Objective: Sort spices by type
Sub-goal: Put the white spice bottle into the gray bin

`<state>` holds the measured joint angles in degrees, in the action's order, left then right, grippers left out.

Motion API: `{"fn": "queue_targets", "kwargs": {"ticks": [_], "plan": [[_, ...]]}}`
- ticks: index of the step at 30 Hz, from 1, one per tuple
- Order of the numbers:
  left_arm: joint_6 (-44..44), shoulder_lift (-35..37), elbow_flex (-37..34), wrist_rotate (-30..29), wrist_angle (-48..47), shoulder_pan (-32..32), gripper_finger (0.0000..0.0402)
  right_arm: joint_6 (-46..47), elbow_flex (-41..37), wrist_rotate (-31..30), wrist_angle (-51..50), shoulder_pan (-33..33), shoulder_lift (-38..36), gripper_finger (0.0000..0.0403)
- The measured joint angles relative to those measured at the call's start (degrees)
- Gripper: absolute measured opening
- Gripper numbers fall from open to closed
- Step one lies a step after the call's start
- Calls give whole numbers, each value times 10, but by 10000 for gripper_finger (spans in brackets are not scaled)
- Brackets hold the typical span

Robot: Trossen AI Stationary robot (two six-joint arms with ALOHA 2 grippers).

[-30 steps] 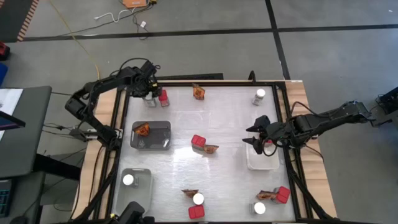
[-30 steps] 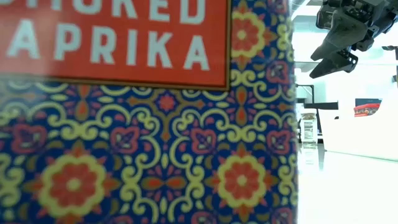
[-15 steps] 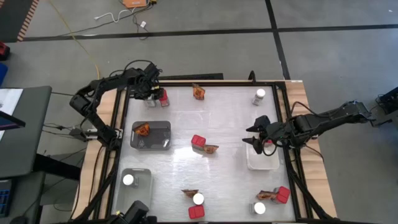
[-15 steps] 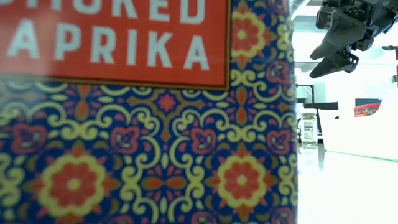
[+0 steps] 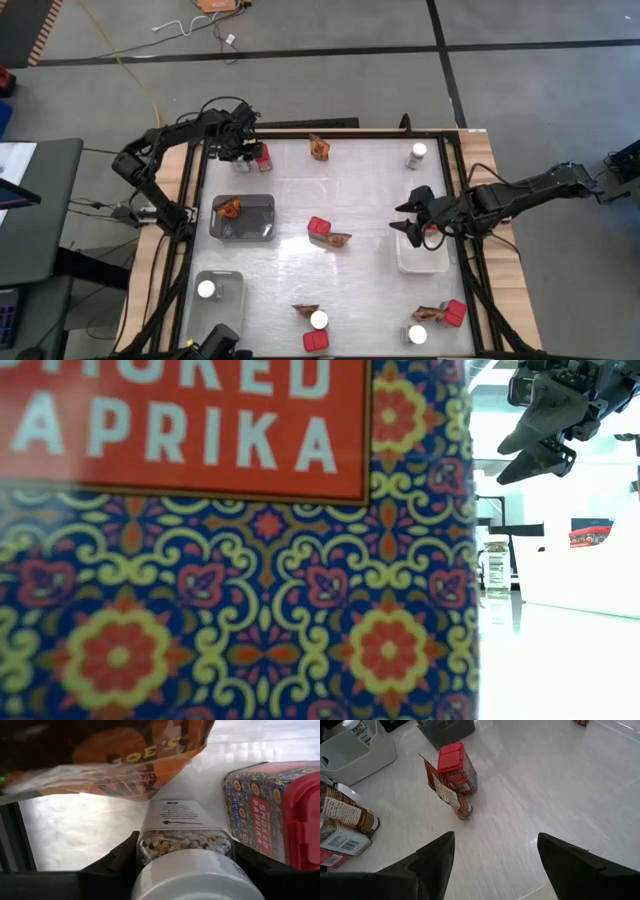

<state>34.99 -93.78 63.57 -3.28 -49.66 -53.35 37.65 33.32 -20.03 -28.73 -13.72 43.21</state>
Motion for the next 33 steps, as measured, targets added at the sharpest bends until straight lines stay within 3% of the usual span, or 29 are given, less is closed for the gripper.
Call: {"fn": "queue_targets", "kwargs": {"ticks": [11, 22, 27, 33], "plan": [[19, 65, 16, 1, -86, 45, 195, -5, 0, 0, 29, -1, 33, 311], [64, 279, 28, 17, -152, 162, 195, -6, 0, 7, 45, -1, 35, 311], [134, 363, 28, 30, -218, 282, 195, -8, 0, 7, 50, -1, 35, 311], [271, 385, 28, -38, -223, 494, 195, -6, 0, 7, 54, -1, 35, 311]]}}
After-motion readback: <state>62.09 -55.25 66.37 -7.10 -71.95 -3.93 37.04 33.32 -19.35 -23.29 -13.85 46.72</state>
